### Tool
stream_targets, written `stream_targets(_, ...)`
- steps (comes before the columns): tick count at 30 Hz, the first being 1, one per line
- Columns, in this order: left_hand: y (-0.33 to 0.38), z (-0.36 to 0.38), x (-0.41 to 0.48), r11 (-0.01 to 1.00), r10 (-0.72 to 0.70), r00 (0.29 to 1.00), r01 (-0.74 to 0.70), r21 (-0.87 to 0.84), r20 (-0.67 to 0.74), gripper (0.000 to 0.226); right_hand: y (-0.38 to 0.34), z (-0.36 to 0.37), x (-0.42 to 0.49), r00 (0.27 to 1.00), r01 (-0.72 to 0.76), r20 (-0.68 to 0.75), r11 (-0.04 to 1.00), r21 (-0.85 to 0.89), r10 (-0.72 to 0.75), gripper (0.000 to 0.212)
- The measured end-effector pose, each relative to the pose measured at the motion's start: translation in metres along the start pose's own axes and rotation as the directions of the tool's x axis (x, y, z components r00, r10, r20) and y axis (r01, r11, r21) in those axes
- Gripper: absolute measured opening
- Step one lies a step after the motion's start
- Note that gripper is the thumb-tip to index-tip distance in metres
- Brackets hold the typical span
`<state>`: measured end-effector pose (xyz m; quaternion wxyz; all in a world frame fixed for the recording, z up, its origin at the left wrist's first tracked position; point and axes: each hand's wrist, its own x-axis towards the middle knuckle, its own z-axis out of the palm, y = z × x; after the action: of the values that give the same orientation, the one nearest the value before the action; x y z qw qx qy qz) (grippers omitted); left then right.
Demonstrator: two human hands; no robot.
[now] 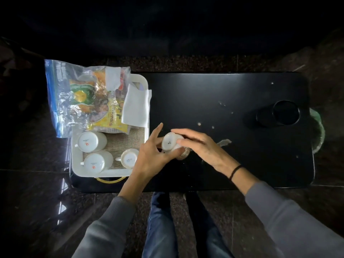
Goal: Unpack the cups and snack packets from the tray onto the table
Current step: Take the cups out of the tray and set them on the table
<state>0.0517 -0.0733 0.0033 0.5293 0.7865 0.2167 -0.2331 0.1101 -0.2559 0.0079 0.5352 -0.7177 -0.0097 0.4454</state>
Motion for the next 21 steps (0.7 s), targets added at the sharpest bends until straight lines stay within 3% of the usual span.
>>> stream_targets(4,-0.004,0.039,0.002,0.944,-0.173,0.969,0.214,-0.250,0.175,0.118,0.033,-0.027,-0.016,0.992,-0.126,0.010,0.984,0.129,0.126,0.032)
stream_targets(7,-0.014,0.060,0.001,0.882,-0.225,0.942,0.305,-0.359,0.248,0.102,0.057,-0.032,-0.021,0.976,-0.196,-0.058,0.962,0.191,0.210,0.030)
stream_targets(13,-0.036,0.078,-0.005,0.814,-0.323,0.912,0.404,-0.417,0.252,0.032,0.091,-0.021,-0.022,0.903,-0.380,-0.074,0.865,0.327,0.424,0.055)
stream_targets(17,-0.044,0.078,-0.005,0.776,-0.390,0.890,0.455,-0.437,0.235,0.019,0.097,-0.009,-0.021,0.826,-0.481,-0.053,0.751,0.453,0.561,0.040)
stream_targets(21,-0.050,0.074,-0.001,0.784,-0.410,0.881,0.473,-0.401,0.238,0.016,0.099,0.000,-0.018,0.805,-0.497,-0.032,0.703,0.508,0.592,0.039)
